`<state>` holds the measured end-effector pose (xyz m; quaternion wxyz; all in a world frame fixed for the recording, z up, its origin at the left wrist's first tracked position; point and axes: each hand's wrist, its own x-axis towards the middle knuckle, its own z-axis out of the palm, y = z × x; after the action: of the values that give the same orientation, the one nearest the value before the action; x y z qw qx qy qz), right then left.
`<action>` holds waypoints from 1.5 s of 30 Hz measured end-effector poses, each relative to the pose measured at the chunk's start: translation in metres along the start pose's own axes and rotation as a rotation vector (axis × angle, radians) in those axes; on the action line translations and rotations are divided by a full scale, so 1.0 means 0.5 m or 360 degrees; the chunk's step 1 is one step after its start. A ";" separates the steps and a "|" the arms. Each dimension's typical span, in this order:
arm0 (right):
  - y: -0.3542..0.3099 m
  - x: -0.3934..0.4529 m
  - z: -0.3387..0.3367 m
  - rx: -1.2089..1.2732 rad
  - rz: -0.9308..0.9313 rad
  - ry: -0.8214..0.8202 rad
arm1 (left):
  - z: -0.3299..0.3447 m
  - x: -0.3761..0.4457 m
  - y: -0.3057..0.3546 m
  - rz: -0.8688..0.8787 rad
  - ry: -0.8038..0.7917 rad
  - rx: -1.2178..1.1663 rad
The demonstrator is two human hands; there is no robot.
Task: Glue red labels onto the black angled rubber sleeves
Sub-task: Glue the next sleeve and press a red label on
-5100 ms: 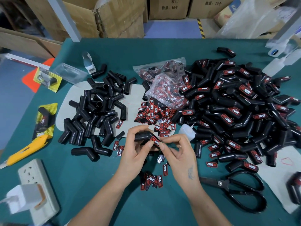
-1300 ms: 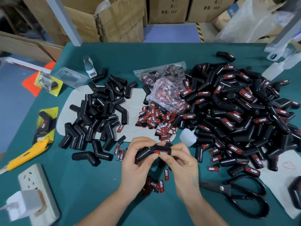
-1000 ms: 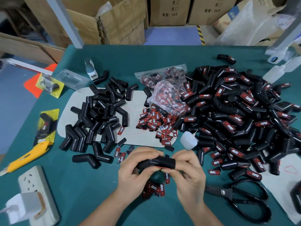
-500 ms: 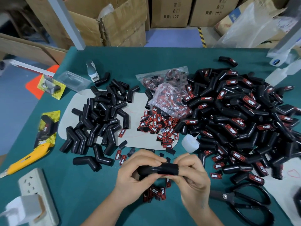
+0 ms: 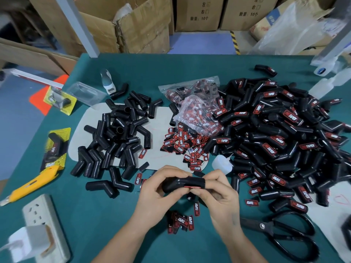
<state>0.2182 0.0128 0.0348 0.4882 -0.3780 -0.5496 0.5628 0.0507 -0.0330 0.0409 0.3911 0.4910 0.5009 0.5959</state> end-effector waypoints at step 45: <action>0.012 0.005 0.004 0.0094 0.0356 -0.0031 | 0.018 0.005 -0.014 -0.0179 0.0079 -0.0217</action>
<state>0.2151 0.0152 0.0294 0.4278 -0.4171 -0.4918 0.6334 0.0588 -0.0274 0.0344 0.4439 0.4193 0.4954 0.6178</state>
